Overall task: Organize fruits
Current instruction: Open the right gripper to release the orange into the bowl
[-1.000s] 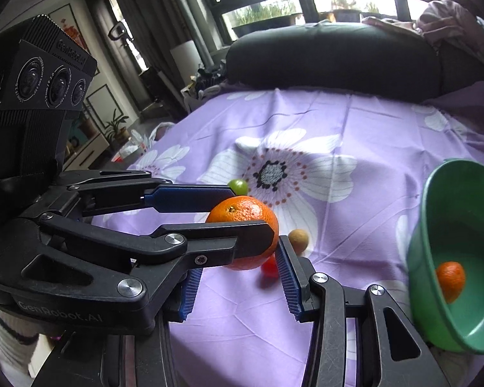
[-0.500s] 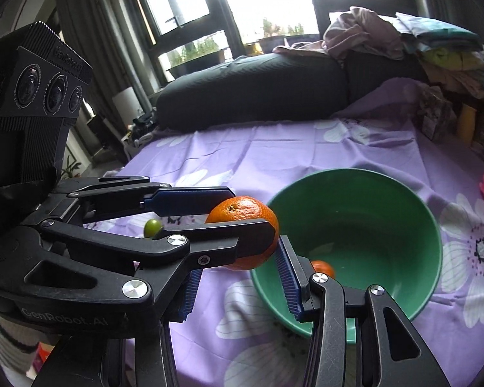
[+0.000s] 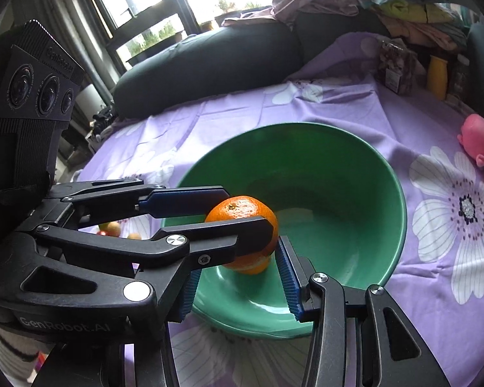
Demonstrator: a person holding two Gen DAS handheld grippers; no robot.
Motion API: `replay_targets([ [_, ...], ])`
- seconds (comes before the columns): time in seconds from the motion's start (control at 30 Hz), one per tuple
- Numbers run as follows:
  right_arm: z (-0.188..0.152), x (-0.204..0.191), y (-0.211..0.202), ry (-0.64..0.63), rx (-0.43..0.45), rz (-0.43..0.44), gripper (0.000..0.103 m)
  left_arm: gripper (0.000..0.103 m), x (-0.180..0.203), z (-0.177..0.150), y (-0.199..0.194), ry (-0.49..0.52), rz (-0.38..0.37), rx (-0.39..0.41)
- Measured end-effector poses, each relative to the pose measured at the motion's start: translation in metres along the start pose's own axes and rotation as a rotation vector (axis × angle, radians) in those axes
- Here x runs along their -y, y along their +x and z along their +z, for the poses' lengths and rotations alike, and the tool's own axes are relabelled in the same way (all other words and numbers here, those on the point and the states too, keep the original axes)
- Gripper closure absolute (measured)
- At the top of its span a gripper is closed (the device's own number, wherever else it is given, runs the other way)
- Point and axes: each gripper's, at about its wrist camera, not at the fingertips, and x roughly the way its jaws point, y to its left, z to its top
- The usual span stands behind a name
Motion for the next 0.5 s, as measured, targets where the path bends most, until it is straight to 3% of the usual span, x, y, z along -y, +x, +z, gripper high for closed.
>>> replay_targets([
  [0.13, -0.003, 0.000, -0.003, -0.001, 0.000, -0.016, 0.056, 0.035, -0.004, -0.001, -0.009, -0.020, 0.023, 0.023],
  [0.2, -0.004, 0.000, -0.006, -0.001, 0.003, -0.023, 0.056, 0.020, -0.009, -0.002, -0.017, -0.033, 0.045, 0.042],
  [0.5, -0.002, -0.018, -0.028, -0.031, 0.056, -0.021, 0.057, 0.019, -0.049, -0.022, -0.072, -0.150, 0.142, 0.120],
])
